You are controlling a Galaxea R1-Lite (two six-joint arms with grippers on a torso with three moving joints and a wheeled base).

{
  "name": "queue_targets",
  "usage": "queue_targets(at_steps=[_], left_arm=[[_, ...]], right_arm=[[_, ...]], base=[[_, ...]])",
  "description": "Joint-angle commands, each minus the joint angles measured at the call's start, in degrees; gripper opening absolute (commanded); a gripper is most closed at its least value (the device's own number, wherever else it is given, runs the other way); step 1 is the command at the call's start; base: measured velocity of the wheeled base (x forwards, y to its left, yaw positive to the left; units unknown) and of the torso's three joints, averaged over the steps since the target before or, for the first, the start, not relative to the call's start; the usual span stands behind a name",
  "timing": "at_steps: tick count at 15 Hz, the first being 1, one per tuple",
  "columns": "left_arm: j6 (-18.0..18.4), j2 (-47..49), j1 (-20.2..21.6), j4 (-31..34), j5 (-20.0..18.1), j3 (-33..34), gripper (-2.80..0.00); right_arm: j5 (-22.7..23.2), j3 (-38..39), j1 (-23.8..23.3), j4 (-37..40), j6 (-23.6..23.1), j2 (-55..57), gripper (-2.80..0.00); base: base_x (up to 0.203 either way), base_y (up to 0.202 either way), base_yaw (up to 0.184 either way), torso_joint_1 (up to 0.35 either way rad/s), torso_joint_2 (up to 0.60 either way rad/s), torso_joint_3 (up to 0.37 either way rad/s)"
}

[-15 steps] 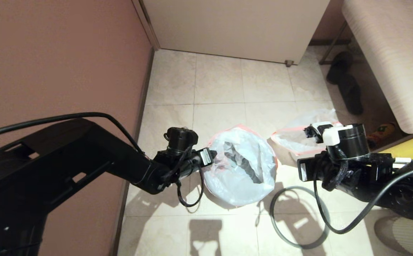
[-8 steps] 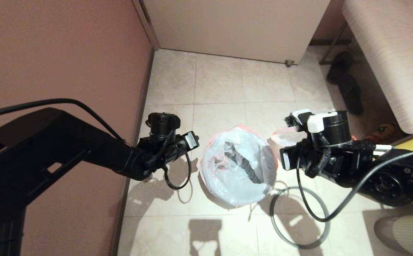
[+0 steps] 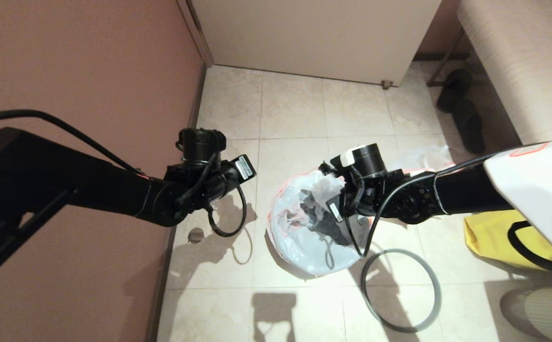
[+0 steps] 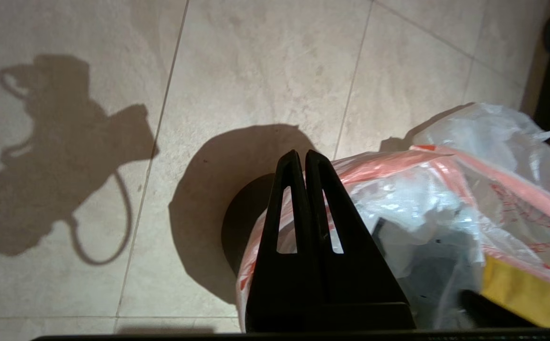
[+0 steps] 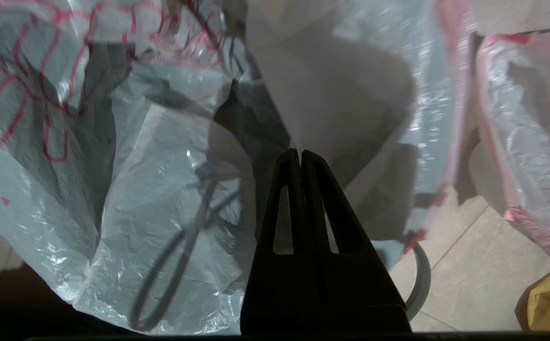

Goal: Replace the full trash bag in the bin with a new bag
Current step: Put the new garbage bag on the trash can

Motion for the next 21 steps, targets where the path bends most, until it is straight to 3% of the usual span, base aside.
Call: queue_targets(at_steps=[1, 7, 10, 13, 15, 17, 21], left_arm=[[-0.13, -4.87, -0.09, 0.32, 0.10, 0.22, -2.80], [0.80, -8.14, -1.98, 0.41, 0.11, 1.79, -2.80], [1.01, -9.39, -2.27, 0.28, 0.11, 2.16, -2.80], [1.20, -11.83, -3.43, 0.20, 0.20, 3.43, -2.80], [1.46, -12.91, -3.44, 0.12, 0.12, 3.77, -2.80], [1.39, -12.92, -4.43, 0.19, 0.19, 4.15, -2.80], [1.46, -12.92, -6.16, 0.01, 0.20, 5.09, -2.80]], right_arm=[[0.40, -3.94, 0.10, 3.26, -0.70, 6.27, -2.80], [3.35, -21.37, 0.71, 8.04, -5.31, 19.53, -2.80], [2.00, -22.50, 0.57, 9.25, -11.00, 24.21, -2.80], [1.35, -22.99, -0.29, 4.27, -18.78, 29.62, -2.80], [-2.11, -23.13, -1.30, 2.89, -24.82, 31.51, -2.80], [-3.13, -23.05, -1.49, 6.11, -26.41, 30.82, -2.80], [-6.08, -22.89, -1.94, 24.50, -26.73, 22.72, -2.80]], base=[[0.000, 0.000, 0.000, 0.000, 0.00, 0.000], [0.000, 0.000, 0.000, 0.000, 0.00, 0.000], [0.000, 0.000, 0.000, 0.000, 0.00, 0.000], [0.000, 0.000, 0.000, 0.000, 0.00, 0.000], [0.000, 0.000, 0.000, 0.000, 0.00, 0.000], [0.000, 0.000, 0.000, 0.000, 0.00, 0.000], [0.000, 0.000, 0.000, 0.000, 0.00, 0.000]])
